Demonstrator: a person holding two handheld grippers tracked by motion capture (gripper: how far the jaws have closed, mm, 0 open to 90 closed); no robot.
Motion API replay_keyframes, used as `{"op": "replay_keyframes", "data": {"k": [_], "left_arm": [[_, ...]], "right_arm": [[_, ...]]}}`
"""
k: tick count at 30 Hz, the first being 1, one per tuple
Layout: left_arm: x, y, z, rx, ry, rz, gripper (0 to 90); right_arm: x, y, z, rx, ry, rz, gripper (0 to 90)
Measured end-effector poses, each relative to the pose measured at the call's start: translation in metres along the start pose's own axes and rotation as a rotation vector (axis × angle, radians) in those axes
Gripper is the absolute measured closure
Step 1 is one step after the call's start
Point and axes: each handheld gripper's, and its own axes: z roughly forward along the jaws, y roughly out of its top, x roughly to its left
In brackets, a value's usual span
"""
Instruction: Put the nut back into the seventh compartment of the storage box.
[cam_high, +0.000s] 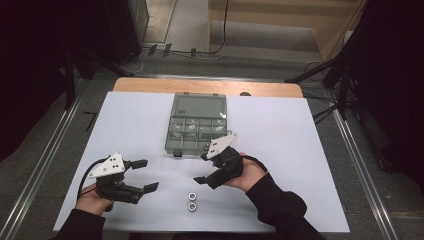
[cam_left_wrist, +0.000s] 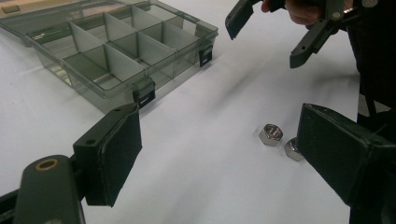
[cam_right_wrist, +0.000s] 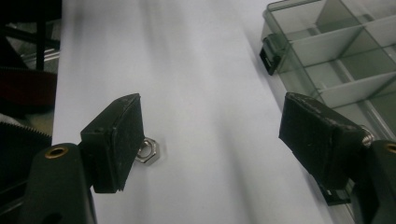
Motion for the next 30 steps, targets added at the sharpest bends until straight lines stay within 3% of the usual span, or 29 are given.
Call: {"op": "replay_keyframes", "data": {"k": [3, 9, 11, 16, 21, 30], "left_arm": [[0.0, 0.0, 0.001, -0.002, 0.0, 0.001, 14.7], [0.0, 0.0, 0.0, -0.001, -0.001, 0.002, 14.7], [0.0, 0.0, 0.0, -0.001, -0.002, -0.001, 14.7], [0.0, 0.0, 0.0, -0.001, 0.001, -0.002, 14.7], [0.0, 0.0, -0.001, 0.006, 0.003, 0.001, 14.7], [-0.001, -0.001, -0.002, 0.005, 0.005, -0.001, 14.7]], "right_arm": [[0.002, -0.001, 0.003, 0.012, 0.024, -0.042, 24.0], [0.004, -0.001, 0.008, 0.036, 0.059, -0.054, 24.1], [0.004, -0.001, 0.01, 0.026, 0.075, -0.085, 24.4], [0.008, 0.0, 0.013, 0.05, 0.077, -0.112, 26.0], [0.012, 0.001, 0.018, 0.096, 0.095, -0.138, 27.4], [0.017, 0.0, 0.03, 0.179, 0.087, -0.177, 30.1]]}}
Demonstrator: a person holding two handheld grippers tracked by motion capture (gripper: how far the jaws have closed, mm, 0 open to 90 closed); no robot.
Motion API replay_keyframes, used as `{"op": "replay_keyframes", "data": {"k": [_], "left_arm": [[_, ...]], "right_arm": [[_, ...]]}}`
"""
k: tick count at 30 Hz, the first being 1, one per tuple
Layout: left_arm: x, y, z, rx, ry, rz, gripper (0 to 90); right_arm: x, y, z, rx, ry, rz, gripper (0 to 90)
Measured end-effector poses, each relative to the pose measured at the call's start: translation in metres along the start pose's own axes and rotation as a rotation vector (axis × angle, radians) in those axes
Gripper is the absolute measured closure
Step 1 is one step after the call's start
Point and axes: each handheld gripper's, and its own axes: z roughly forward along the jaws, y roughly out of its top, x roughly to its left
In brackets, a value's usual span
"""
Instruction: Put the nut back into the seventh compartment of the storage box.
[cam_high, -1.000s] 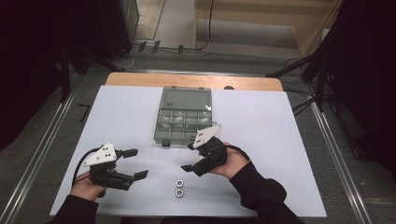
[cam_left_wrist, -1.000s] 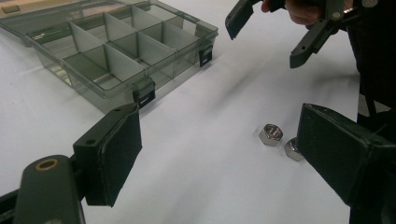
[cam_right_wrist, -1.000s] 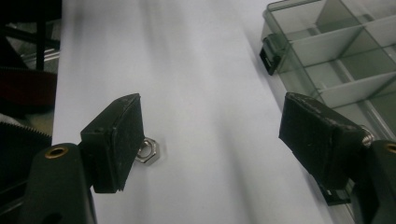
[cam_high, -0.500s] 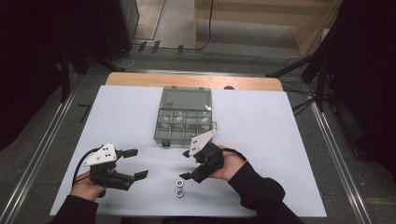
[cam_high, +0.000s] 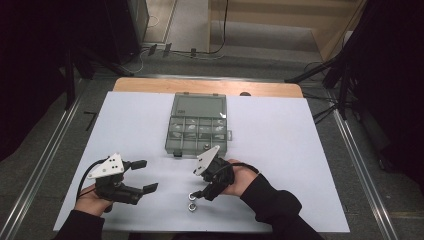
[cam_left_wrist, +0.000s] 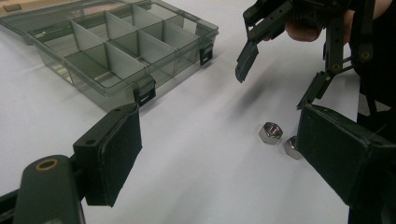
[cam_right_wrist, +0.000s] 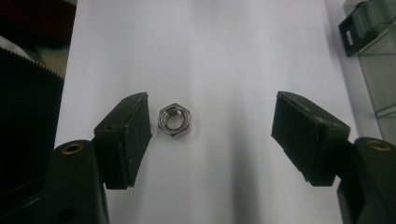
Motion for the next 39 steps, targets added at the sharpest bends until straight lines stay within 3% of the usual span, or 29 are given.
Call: {"op": "replay_keyframes", "data": {"k": [16, 29, 30, 31, 39], "left_arm": [[0.0, 0.0, 0.001, -0.005, -0.005, -0.001, 14.7], [0.0, 0.0, 0.0, 0.0, -0.003, 0.0, 14.7], [0.0, 0.0, 0.0, -0.002, -0.002, -0.002, 14.7], [0.0, 0.0, 0.0, 0.0, -0.002, 0.001, 14.7], [0.0, 0.0, 0.001, -0.006, -0.002, -0.001, 14.7]], "right_arm": [[0.01, 0.003, 0.015, 0.117, -0.015, -0.073, 43.2], [0.015, 0.009, 0.023, 0.17, -0.02, -0.126, 54.3], [0.016, 0.01, 0.024, 0.17, -0.005, -0.133, 55.0], [0.016, 0.01, 0.024, 0.182, -0.02, -0.134, 55.4], [0.02, 0.01, 0.029, 0.208, 0.002, -0.168, 64.4]]}}
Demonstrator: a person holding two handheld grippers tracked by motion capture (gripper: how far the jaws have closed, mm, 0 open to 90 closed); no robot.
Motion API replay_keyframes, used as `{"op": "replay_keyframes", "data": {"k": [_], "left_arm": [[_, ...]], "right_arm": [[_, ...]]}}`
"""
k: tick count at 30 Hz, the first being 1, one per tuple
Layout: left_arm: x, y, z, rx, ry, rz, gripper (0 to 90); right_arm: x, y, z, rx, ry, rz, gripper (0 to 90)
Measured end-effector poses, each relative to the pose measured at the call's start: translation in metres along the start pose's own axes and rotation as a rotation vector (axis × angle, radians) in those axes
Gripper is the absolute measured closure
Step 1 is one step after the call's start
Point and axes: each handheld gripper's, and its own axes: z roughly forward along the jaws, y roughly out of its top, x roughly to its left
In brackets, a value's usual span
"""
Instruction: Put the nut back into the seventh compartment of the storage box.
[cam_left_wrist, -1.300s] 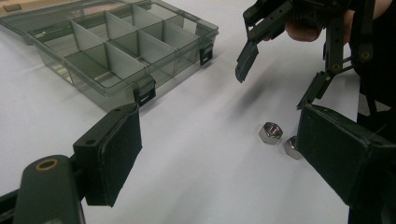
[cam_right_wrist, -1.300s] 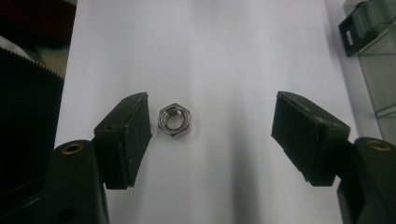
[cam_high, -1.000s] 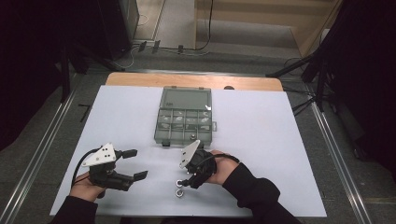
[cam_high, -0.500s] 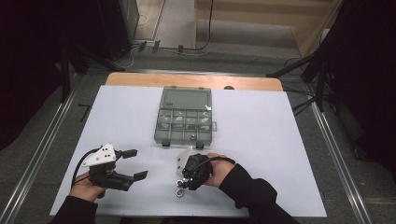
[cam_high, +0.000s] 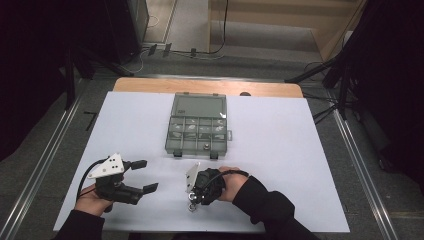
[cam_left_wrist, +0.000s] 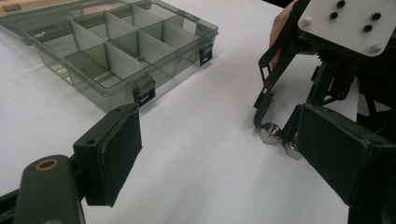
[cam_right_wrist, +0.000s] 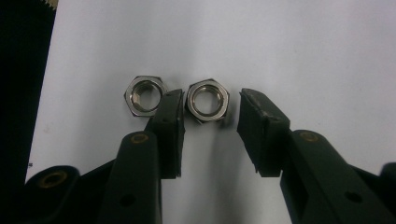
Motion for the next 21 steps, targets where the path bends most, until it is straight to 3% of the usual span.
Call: {"op": "replay_keyframes", "data": {"k": [1, 3, 6, 7, 11, 20, 21], "left_arm": [[-0.0001, 0.0, 0.0, 0.001, -0.002, 0.0, 14.7], [-0.0001, 0.0, 0.0001, 0.001, -0.003, 0.0, 14.7], [-0.0001, 0.0, 0.0, 0.001, -0.002, 0.0, 14.7], [-0.0001, 0.0, 0.0001, 0.0, -0.003, 0.0, 14.7], [-0.0002, 0.0, 0.0003, 0.001, -0.003, 0.0, 14.7], [-0.0002, 0.0, 0.0002, 0.001, -0.003, 0.0, 14.7], [-0.0002, 0.0, 0.0001, 0.001, -0.002, 0.0, 14.7]], "right_arm": [[0.0006, 0.0002, -0.0001, 0.003, 0.013, 0.003, 64.7], [-0.0004, 0.001, 0.0005, -0.003, -0.006, -0.011, 66.5], [0.0005, 0.0016, 0.0006, 0.005, 0.023, -0.005, 67.9], [0.0, 0.0018, 0.0006, 0.003, 0.002, -0.008, 68.1], [0.0, 0.0027, 0.0011, 0.007, 0.021, -0.008, 69.8], [-0.001, 0.0035, 0.0005, 0.015, 0.011, 0.002, 71.3], [0.0003, 0.0034, 0.001, 0.018, 0.049, 0.018, 71.4]]}}
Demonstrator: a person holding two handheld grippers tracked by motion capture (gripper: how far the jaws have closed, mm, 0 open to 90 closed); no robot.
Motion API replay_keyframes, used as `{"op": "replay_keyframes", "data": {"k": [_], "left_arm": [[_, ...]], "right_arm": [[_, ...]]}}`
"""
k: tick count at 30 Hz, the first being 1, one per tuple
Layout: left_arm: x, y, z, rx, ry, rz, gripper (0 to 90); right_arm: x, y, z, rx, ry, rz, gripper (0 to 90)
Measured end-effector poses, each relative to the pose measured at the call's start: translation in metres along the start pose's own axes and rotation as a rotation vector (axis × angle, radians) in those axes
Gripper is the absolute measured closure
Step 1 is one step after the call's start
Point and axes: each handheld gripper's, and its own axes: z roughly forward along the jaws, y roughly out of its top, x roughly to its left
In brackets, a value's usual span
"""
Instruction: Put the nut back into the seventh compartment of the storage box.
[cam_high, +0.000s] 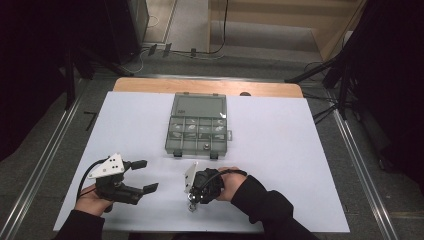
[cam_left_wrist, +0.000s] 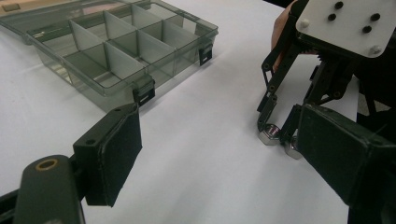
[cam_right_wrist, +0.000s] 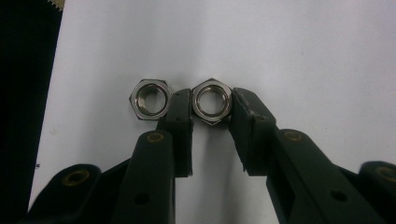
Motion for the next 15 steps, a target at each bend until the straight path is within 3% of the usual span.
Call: {"op": "replay_keyframes", "data": {"k": [2, 5, 8, 10, 13, 15], "left_arm": [[0.0001, 0.0, -0.0001, 0.0, 0.001, 0.0, 14.7], [0.0002, -0.0001, -0.0001, -0.001, 0.001, 0.0, 14.7], [0.0001, 0.0001, -0.0004, 0.002, 0.003, 0.0, 14.7], [0.0002, 0.0002, -0.0006, 0.003, 0.004, 0.001, 14.7], [0.0002, 0.0002, -0.0006, 0.003, 0.004, 0.0, 14.7], [0.0002, 0.0002, -0.0006, 0.003, 0.004, 0.001, 14.7]], "right_arm": [[-0.0016, 0.0001, -0.0003, -0.007, -0.024, -0.01, 71.4], [-0.0019, -0.0001, -0.0001, -0.01, -0.012, -0.006, 71.4], [-0.0026, -0.0001, -0.0003, -0.012, -0.034, -0.008, 71.5], [-0.0019, -0.0005, -0.0007, -0.007, -0.005, 0.015, 71.5], [-0.0052, -0.0016, -0.0019, -0.015, -0.031, 0.015, 71.5], [-0.0057, -0.0029, -0.0034, -0.024, -0.002, 0.038, 71.5]]}}
